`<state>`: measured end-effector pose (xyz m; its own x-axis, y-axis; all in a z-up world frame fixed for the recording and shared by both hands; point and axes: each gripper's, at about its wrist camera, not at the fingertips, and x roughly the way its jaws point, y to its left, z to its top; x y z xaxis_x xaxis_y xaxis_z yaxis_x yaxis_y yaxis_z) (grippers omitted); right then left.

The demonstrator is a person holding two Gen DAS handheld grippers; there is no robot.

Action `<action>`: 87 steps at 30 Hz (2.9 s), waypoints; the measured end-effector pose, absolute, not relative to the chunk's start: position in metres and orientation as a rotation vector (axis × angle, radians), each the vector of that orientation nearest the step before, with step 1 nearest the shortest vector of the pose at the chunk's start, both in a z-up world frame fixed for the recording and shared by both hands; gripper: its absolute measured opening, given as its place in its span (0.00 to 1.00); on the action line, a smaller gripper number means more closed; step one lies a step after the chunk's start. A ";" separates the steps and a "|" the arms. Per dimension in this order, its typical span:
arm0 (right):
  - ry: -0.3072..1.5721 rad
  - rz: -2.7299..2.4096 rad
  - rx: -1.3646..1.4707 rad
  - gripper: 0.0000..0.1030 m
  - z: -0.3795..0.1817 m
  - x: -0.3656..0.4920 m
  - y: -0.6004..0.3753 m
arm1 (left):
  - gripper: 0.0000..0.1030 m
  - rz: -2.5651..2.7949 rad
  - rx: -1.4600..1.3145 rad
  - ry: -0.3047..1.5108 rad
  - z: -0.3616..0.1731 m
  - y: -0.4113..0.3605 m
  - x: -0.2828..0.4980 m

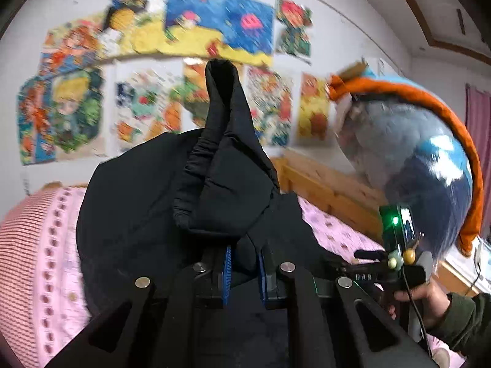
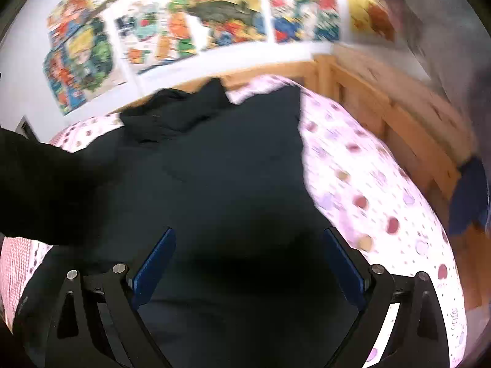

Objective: Fold large clothes

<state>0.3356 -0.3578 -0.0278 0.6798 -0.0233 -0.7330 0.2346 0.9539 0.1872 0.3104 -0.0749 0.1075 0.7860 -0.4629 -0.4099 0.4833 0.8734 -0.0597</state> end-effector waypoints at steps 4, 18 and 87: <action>0.772 -0.055 0.459 0.91 -0.050 0.333 -0.393 | 0.13 -0.561 0.116 0.499 0.078 -0.109 0.324; 0.650 0.322 0.883 0.91 -0.100 0.368 -0.399 | 0.25 -0.712 0.123 0.773 0.001 -0.139 0.366; 0.836 0.033 0.148 0.66 -0.044 0.404 -0.308 | 0.88 -0.208 0.226 0.850 -0.026 0.009 0.469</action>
